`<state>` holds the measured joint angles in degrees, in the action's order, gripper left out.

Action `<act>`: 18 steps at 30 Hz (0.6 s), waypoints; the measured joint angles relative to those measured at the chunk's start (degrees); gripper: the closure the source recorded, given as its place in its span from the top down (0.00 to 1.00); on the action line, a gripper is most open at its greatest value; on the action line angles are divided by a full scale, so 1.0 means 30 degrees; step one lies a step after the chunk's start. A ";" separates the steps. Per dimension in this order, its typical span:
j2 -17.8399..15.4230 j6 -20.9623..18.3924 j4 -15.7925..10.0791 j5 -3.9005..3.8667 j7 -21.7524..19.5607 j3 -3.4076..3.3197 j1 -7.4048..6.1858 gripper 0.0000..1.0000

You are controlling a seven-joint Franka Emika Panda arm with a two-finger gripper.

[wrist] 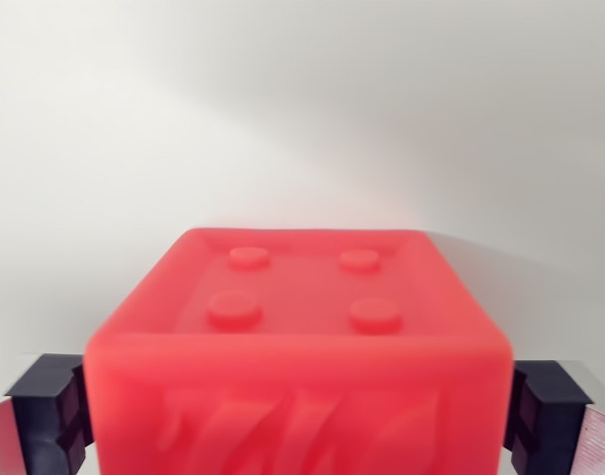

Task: Destack cube

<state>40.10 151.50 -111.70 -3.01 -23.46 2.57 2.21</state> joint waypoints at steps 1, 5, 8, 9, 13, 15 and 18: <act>0.0000 0.0000 -0.0001 0.0000 0.0000 0.0000 0.0001 1.00; -0.0007 -0.0005 -0.0001 0.0001 0.0000 0.0000 0.0001 1.00; -0.0077 -0.0044 -0.0019 0.0001 0.0000 0.0000 0.0001 1.00; -0.0100 -0.0055 -0.0025 0.0001 0.0000 0.0000 0.0001 1.00; -0.0432 -0.0249 -0.0130 0.0005 0.0000 0.0001 0.0001 1.00; -0.0596 -0.0344 -0.0178 0.0009 0.0000 0.0003 0.0002 1.00; -0.0871 -0.0524 -0.0269 0.0015 0.0000 0.0010 0.0005 1.00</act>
<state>37.49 149.93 -112.50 -2.97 -23.46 2.60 2.23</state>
